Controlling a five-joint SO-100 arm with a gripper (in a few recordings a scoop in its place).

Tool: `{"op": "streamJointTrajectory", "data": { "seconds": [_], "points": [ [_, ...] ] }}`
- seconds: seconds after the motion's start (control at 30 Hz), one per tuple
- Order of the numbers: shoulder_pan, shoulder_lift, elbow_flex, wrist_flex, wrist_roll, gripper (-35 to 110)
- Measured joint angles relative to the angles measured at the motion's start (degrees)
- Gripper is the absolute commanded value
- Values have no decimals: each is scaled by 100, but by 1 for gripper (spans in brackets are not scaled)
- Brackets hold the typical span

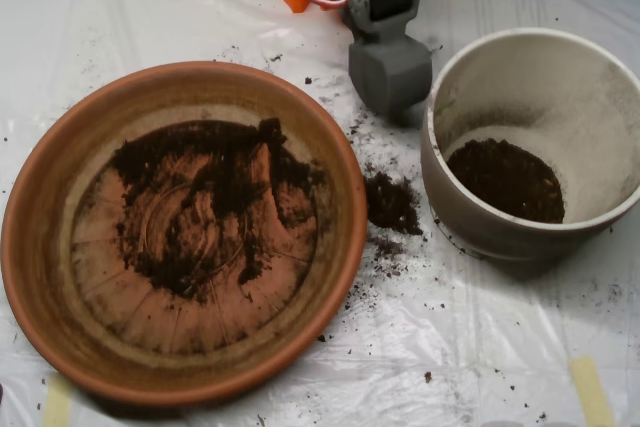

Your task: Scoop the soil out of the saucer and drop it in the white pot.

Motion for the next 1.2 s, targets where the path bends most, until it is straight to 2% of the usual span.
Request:
{"op": "streamJointTrajectory", "data": {
  "seconds": [0.87, 1.03, 1.2],
  "points": [
    [-44, 0, 158, -185, -132, 1],
    [44, 0, 193, -193, 70, 5],
    [123, 0, 193, -193, 202, 1]
  ]
}}
